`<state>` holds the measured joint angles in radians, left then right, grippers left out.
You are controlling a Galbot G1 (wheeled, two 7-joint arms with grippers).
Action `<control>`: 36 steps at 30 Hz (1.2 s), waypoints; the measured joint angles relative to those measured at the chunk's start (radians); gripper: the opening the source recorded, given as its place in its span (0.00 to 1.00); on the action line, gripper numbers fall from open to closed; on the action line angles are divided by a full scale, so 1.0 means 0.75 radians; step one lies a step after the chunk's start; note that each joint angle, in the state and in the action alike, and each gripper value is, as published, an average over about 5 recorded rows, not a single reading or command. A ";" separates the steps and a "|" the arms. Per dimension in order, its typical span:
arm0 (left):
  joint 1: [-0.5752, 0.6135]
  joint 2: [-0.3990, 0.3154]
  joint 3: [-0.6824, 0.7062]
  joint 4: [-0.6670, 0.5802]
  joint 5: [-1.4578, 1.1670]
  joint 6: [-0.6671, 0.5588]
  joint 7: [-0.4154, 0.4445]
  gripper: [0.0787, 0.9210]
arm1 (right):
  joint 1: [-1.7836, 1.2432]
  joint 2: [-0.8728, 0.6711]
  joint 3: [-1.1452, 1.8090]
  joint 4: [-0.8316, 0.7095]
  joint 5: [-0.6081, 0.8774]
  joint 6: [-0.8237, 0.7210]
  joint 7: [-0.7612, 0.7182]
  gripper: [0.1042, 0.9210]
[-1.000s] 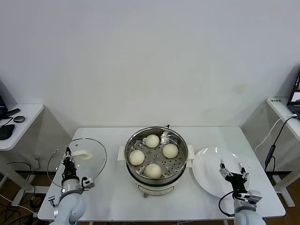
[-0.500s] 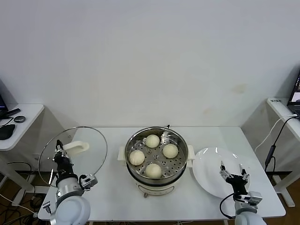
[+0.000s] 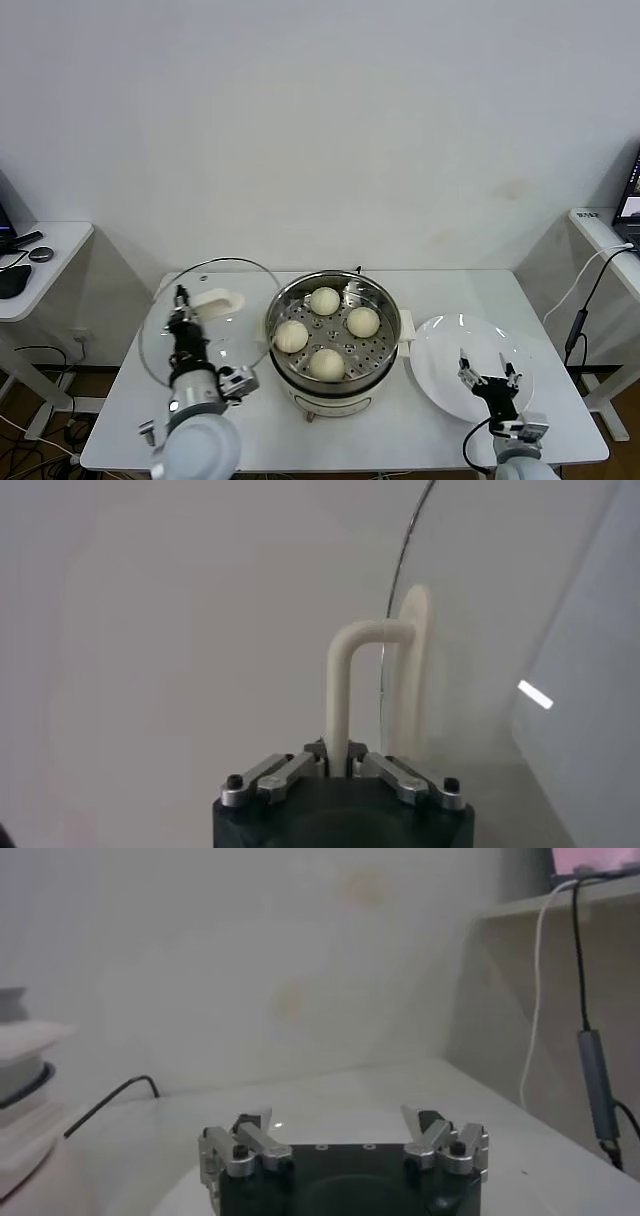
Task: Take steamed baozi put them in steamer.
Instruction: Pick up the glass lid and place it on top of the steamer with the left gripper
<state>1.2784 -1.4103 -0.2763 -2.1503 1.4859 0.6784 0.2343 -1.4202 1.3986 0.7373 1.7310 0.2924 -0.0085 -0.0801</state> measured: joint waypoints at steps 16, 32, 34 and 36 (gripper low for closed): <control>-0.260 -0.037 0.366 0.183 0.003 0.014 0.070 0.11 | -0.060 -0.008 -0.023 0.064 -0.026 -0.028 -0.035 0.88; -0.394 -0.101 0.538 0.384 0.015 0.017 0.058 0.11 | -0.072 0.002 -0.028 0.085 -0.036 -0.038 -0.042 0.88; -0.398 -0.105 0.550 0.401 0.020 0.017 0.058 0.11 | -0.073 0.002 -0.026 0.087 -0.037 -0.038 -0.043 0.88; -0.399 -0.107 0.557 0.413 0.026 0.017 0.059 0.11 | -0.072 0.002 -0.024 0.087 -0.036 -0.039 -0.043 0.88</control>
<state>0.9796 -1.4909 0.1411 -1.8409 1.5054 0.6914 0.2787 -1.4745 1.3999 0.7195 1.7963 0.2656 -0.0374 -0.1125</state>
